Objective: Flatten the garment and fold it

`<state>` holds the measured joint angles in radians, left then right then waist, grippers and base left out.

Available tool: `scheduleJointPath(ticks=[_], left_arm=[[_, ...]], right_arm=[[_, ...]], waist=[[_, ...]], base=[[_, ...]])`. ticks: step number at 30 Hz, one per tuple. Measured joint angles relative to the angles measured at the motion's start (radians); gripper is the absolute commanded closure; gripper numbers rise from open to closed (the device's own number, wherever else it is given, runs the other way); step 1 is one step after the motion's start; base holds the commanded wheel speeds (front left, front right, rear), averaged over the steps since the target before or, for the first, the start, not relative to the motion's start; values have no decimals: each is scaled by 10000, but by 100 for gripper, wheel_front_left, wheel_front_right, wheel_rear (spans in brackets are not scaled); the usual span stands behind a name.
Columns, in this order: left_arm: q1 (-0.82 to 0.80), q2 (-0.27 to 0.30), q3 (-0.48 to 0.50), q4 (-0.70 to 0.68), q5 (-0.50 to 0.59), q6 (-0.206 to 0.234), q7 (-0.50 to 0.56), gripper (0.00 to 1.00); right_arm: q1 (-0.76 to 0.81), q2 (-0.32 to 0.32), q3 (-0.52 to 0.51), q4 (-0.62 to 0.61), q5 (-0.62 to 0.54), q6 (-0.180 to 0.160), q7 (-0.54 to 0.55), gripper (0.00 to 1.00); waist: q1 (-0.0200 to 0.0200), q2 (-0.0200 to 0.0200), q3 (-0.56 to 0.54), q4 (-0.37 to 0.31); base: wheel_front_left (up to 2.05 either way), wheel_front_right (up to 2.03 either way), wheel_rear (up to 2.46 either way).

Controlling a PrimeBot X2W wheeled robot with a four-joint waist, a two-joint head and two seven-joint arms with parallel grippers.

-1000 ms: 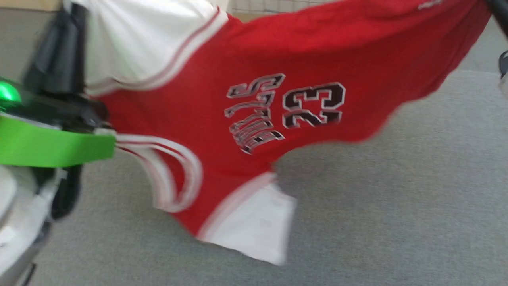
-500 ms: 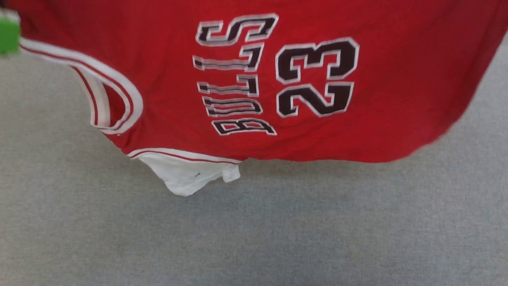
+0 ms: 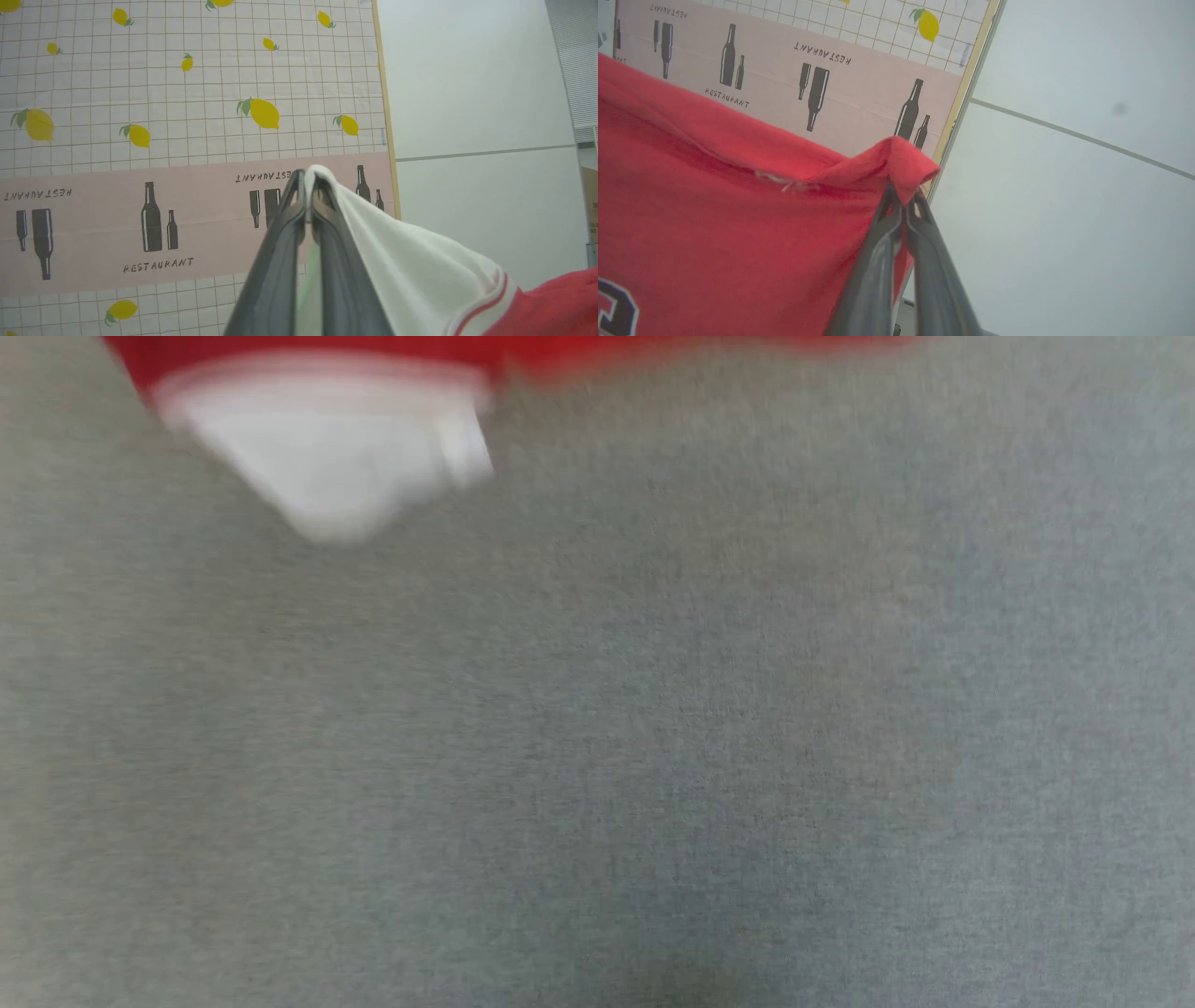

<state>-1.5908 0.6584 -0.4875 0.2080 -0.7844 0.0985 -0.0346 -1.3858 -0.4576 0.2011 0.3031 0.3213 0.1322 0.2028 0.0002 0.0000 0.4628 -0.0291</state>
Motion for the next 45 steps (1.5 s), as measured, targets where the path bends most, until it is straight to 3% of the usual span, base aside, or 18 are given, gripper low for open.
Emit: scheduleJointPath(ticks=[6,7,13,18,23,27,31,34,45], left_arm=[[-1988,-612,6,2063,522,-376,-863,100],[-2391,-805,-40,2755,621,-602,-1197,100],[-2250,-1189,-364,3664,660,-1026,-1668,100],[-724,-1509,-777,3808,840,-1076,-2063,100],[1797,-1831,-838,3356,918,-949,-2178,100],[4115,-1852,-742,2316,1310,-872,-2224,100],[6359,-1595,-976,1774,1358,-869,-2222,100],[7966,-1080,-1315,1325,1346,-788,-2104,100],[11864,713,-2155,-757,426,-502,25,100]], right_arm=[[-1585,681,15,2098,-815,0,-1588,100],[-2131,888,-73,2940,-1139,0,-2222,100],[-2512,1181,-180,4255,-1544,0,-3254,100],[-1956,1384,-207,4790,-1521,0,-4098,100],[-286,1555,316,5066,-1421,0,-4424,100],[1477,1442,1016,4529,-1200,0,-4527,100],[3369,1177,1501,3940,-780,0,-4585,100],[4816,803,2004,3402,-529,0,-4587,100],[8301,-675,2464,1772,1064,0,-3106,100]], waist=[[0,0,937,-273],[1,0,1303,-355],[1,0,1823,-302],[1,0,1852,-6],[0,0,1522,206],[-1,0,1069,336],[-1,0,548,430],[-3,0,46,503],[-3,0,-1716,818]], base=[[0,0,0],[0,0,0],[0,0,0],[0,0,0],[0,0,0],[0,0,0],[0,0,0],[0,0,0],[0,0,0]])
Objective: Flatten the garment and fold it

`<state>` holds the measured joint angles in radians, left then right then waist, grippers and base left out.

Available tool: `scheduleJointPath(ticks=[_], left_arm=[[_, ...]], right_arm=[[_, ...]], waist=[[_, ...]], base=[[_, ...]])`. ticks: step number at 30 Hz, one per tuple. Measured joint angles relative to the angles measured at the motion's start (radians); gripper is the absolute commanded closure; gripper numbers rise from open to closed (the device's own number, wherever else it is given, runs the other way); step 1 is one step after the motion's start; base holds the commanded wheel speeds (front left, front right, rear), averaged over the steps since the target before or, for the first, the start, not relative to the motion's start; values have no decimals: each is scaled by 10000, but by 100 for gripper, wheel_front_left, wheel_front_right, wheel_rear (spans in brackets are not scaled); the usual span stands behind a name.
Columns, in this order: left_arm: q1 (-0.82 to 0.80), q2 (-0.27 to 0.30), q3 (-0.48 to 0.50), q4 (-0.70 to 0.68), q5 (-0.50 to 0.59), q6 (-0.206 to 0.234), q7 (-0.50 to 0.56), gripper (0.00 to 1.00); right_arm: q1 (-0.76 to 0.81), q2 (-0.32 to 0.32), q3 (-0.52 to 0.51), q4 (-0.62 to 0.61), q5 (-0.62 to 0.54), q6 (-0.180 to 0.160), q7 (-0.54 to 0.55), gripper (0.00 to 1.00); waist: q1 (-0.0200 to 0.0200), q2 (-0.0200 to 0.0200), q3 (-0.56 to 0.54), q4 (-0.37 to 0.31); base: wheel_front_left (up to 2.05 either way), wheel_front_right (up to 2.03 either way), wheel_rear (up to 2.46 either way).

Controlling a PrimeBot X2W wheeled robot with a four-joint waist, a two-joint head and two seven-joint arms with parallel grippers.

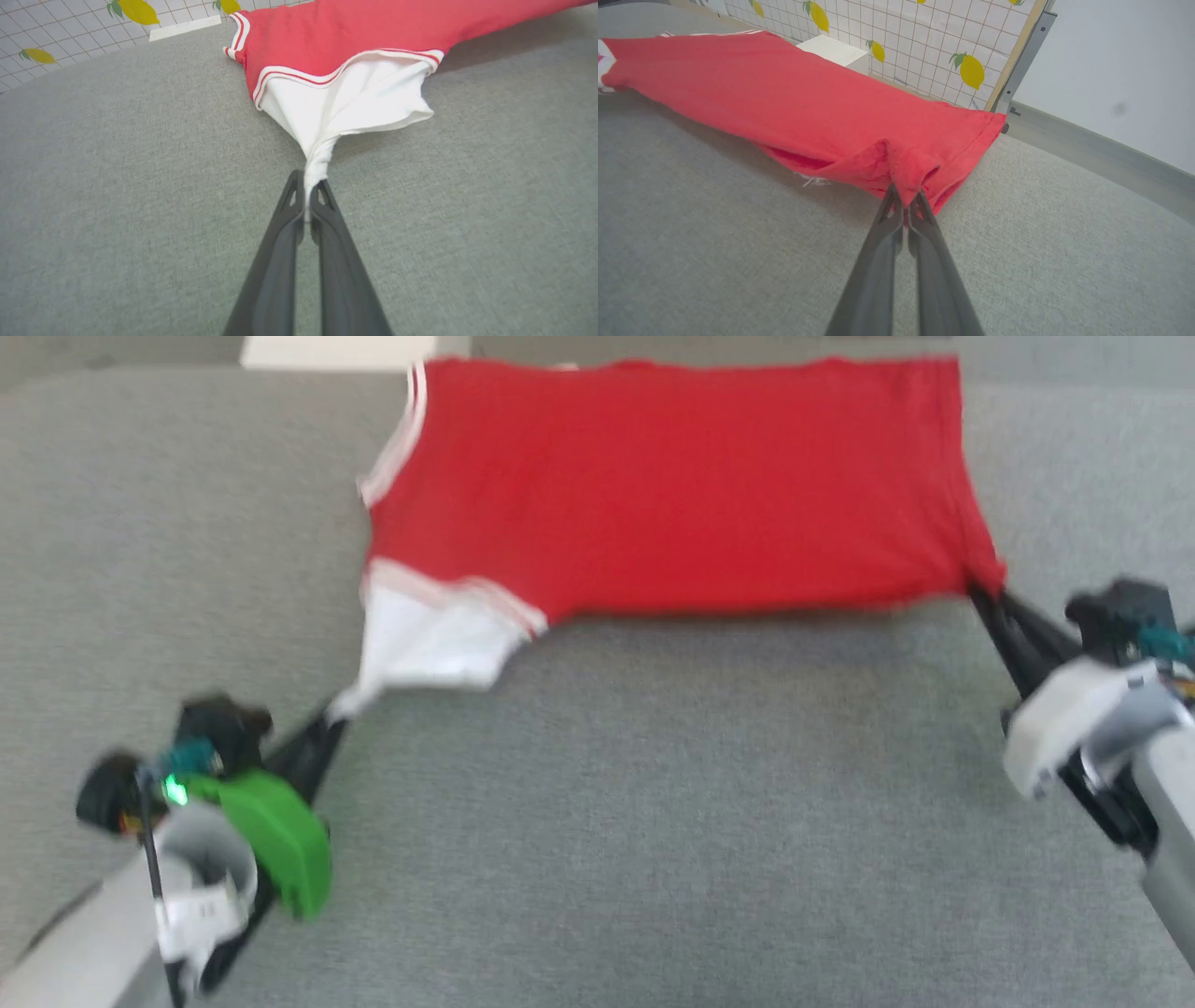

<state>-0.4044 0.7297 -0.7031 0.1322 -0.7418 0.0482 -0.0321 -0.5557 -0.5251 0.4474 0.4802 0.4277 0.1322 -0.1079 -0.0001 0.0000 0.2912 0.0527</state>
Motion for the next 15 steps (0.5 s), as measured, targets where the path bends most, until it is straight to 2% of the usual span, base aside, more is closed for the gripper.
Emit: scheduleJointPath(ticks=[5,9,15], left_arm=[[1224,637,-261,-1300,-709,201,995,100],[2179,941,-347,-2284,-1701,322,1643,100],[3011,1498,-642,-3264,-2232,359,2255,100]], right_arm=[[1275,-798,36,-965,755,0,1340,100],[2228,-1381,-171,-1641,1423,0,2585,100],[3755,-2130,-368,-2617,2263,2,4449,100]], waist=[[0,0,-711,193],[0,0,-1194,346],[0,0,-1702,523]], base=[[0,0,0],[0,0,0],[0,0,0]])
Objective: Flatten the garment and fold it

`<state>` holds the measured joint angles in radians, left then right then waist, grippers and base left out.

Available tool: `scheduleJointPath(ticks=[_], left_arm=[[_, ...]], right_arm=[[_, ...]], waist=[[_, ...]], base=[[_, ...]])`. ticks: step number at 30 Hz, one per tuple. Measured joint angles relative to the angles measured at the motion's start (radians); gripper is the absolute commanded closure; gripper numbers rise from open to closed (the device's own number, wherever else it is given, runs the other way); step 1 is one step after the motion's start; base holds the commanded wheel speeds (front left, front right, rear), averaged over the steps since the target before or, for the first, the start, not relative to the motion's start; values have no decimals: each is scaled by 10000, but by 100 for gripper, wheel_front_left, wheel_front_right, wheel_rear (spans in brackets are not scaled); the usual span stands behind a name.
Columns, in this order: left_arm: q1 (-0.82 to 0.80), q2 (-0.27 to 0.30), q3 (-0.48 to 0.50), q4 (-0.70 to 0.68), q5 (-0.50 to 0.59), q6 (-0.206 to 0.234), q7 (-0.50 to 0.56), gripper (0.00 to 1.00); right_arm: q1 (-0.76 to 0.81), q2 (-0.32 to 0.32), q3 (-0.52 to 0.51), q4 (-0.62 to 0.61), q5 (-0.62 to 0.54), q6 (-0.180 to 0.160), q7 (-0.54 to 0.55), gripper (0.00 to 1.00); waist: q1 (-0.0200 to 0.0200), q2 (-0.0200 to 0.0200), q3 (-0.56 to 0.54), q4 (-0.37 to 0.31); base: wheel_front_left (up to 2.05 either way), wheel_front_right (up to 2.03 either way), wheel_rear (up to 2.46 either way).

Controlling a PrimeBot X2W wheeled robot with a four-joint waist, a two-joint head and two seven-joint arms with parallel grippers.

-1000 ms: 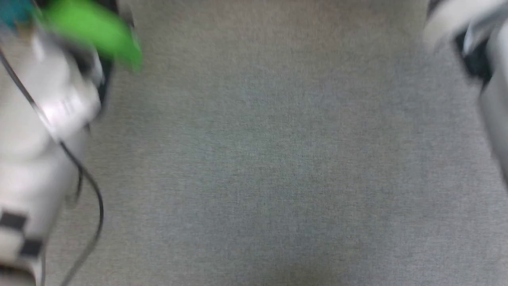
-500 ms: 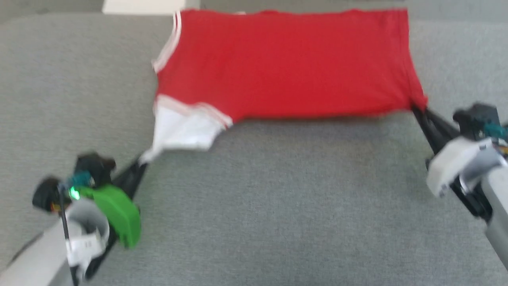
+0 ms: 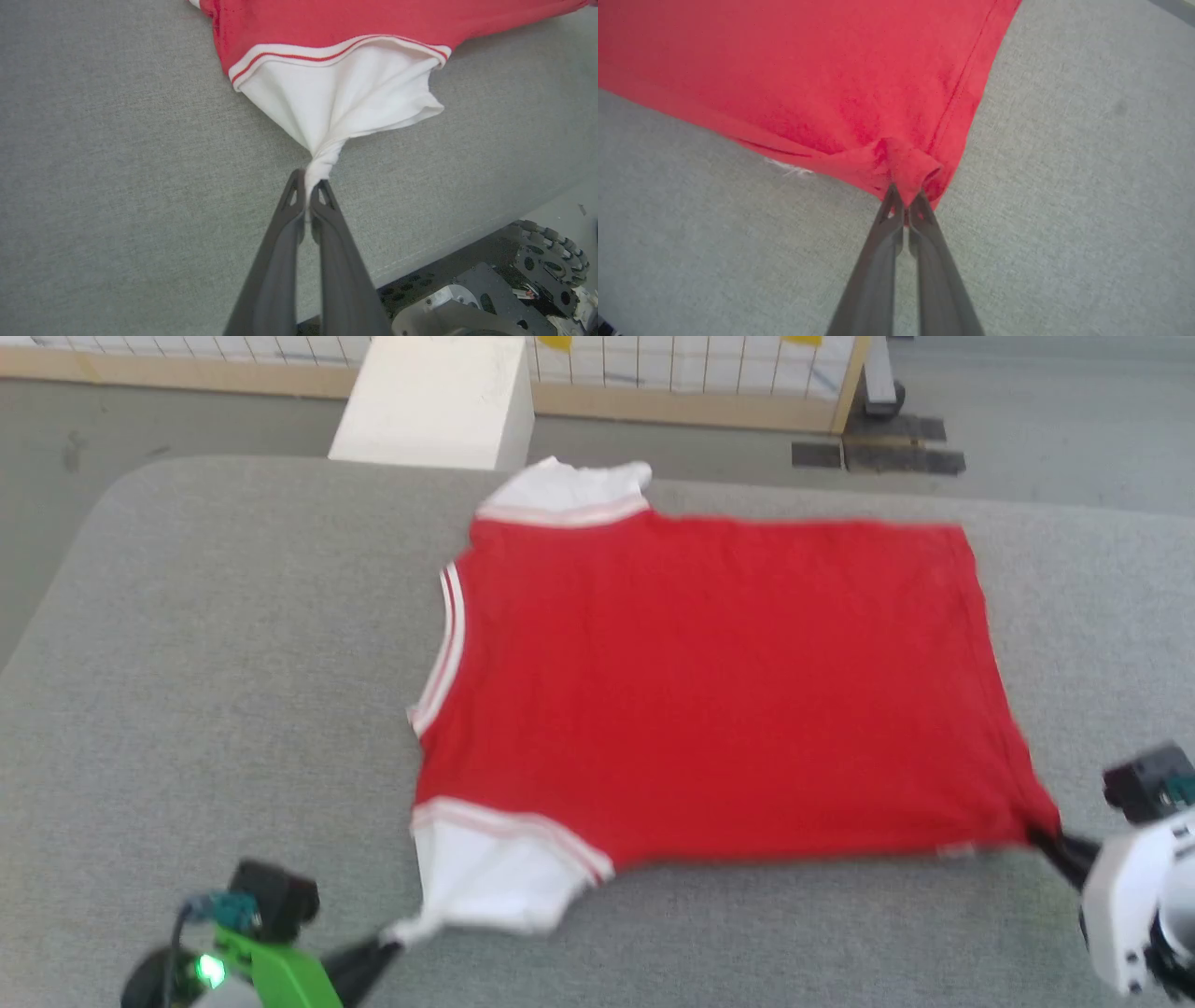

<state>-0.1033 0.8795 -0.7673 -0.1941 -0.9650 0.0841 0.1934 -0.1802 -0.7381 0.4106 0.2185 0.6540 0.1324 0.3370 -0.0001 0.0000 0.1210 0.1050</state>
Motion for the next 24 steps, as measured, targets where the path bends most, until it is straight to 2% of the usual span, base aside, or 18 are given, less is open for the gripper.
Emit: scheduleJointPath(ticks=[4,9,17,22,24], left_arm=[[422,211,-182,-301,-151,4,240,100],[313,153,10,-431,127,52,-268,100],[-1104,-775,815,-121,765,-109,-1935,100],[-2243,-1407,1239,566,844,-236,-2406,100],[-2503,-1473,1319,823,855,-311,-2483,100]], right_arm=[[938,-36,-577,-612,667,-2,855,100],[1316,146,-1369,-1287,782,-2,1030,100],[1254,679,-2188,-2046,874,-2,1024,100],[402,1097,-2650,-2174,510,-2,911,100],[127,1206,-2713,-2117,280,-2,836,100]], waist=[[0,0,-206,78],[0,0,-147,103],[0,0,268,53],[0,0,828,-89],[1,0,1002,-145]], base=[[0,0,0],[0,0,0],[0,0,0],[0,0,0],[0,0,0]])
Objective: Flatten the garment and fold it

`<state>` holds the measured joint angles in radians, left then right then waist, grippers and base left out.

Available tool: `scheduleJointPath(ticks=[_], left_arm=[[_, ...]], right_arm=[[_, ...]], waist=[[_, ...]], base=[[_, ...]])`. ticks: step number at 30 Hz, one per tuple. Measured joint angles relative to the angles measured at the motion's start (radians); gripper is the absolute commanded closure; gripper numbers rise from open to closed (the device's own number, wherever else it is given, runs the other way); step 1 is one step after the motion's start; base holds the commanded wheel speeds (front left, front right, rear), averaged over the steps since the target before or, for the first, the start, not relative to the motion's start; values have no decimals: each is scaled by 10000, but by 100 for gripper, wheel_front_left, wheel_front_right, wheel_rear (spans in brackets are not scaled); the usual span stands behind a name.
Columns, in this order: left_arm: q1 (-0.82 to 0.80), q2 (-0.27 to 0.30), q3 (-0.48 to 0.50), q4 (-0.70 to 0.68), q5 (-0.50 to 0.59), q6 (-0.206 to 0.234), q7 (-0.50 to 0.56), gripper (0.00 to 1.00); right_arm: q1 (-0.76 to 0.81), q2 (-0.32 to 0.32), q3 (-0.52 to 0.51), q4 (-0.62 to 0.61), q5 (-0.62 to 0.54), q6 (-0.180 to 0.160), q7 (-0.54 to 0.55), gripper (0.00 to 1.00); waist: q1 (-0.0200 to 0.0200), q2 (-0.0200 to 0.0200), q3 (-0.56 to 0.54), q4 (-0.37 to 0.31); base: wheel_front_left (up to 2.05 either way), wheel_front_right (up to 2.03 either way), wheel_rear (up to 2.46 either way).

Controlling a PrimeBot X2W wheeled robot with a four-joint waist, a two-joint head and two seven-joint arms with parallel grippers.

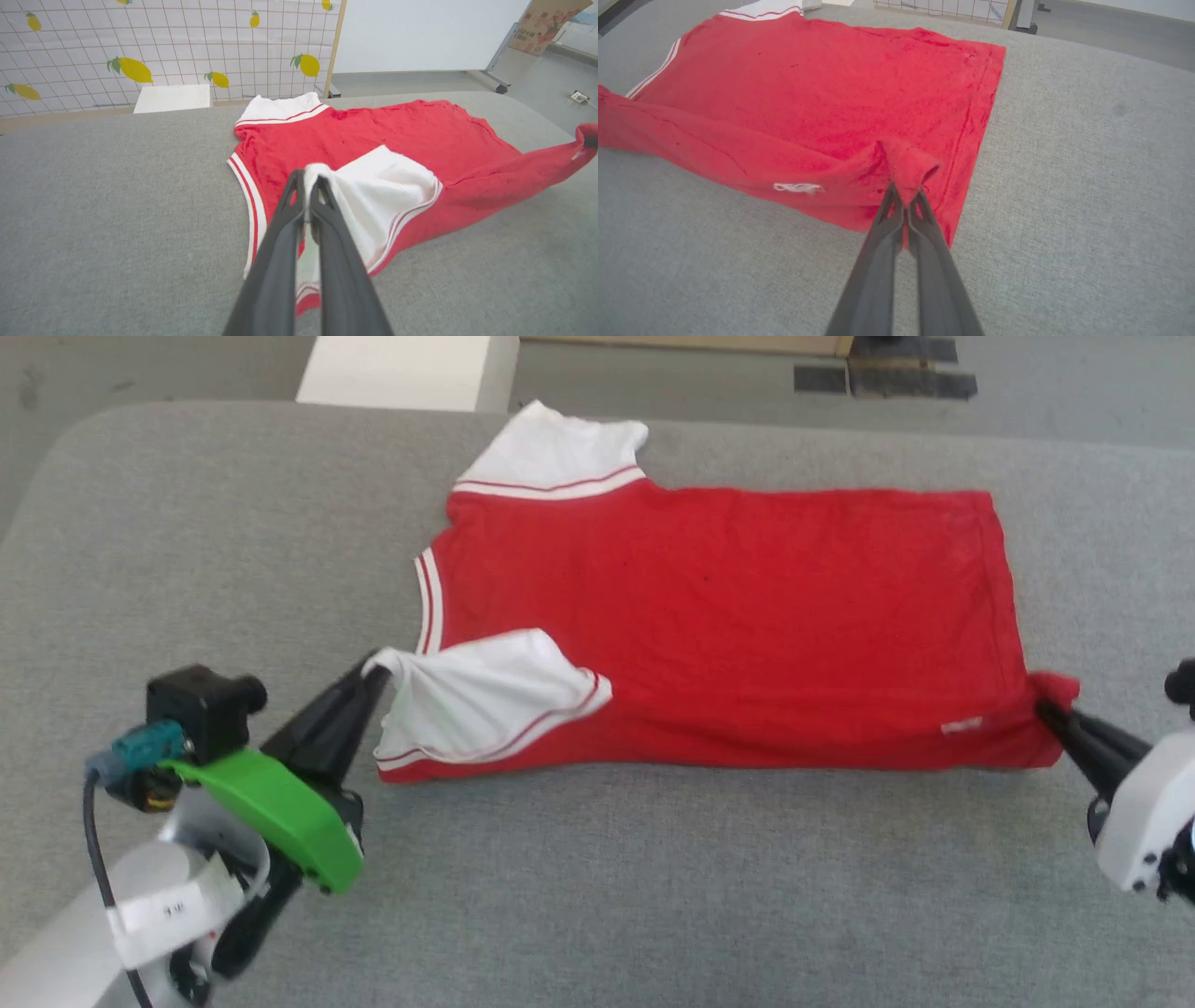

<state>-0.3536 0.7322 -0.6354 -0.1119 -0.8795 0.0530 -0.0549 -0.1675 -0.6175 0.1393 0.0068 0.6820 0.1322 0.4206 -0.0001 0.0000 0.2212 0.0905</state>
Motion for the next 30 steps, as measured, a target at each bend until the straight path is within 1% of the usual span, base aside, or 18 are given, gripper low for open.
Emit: scheduleJointPath(ticks=[4,8,15,19,22,23,24,25,26,27,30], left_arm=[[-513,-125,88,535,94,-94,-12,100],[-1075,-366,132,1152,278,-186,-98,100],[-1865,-744,-105,2604,523,-347,8,100],[-2220,-1135,-242,3555,579,-453,-65,100],[-2499,-1436,-328,4247,894,-454,-357,100],[-2565,-1592,-322,4483,888,-483,-451,88],[-2600,-1724,-326,4665,890,-491,-525,60],[-2642,-1887,-345,4932,888,-491,-556,0],[-2662,-2019,-351,5193,874,-489,-591,0],[-2671,-2100,-378,5388,855,-491,-596,0],[-2668,-2341,-330,5900,813,-428,-888,0]], right_arm=[[-605,303,-102,291,-430,0,-88,100],[-1059,541,-82,654,-777,0,-144,100],[-1802,813,253,1396,-1212,0,-176,100],[-2253,922,462,1956,-1509,0,-249,100],[-2484,1030,568,2374,-1762,2,-345,100],[-2547,1114,562,2514,-1816,0,-428,100],[-2591,1183,568,2608,-1831,0,-476,100],[-2631,1262,571,2721,-1845,0,-533,94],[-2649,1327,556,2828,-1894,2,-606,45],[-2661,1396,506,2930,-1908,0,-614,0],[-2662,1661,295,3129,-1944,0,-677,0]], waist=[[0,0,396,-124],[0,0,799,-220],[0,0,1413,-351],[1,0,1650,-414],[1,0,1747,-434],[1,0,1755,-428],[1,0,1748,-421],[1,0,1728,-411],[1,0,1703,-405],[1,0,1675,-402],[1,0,1504,-389]], base=[[0,0,0],[0,0,0],[0,0,0],[0,0,0],[0,0,0],[0,0,0],[0,0,0],[0,0,0],[0,0,0],[0,0,0],[0,0,0]])
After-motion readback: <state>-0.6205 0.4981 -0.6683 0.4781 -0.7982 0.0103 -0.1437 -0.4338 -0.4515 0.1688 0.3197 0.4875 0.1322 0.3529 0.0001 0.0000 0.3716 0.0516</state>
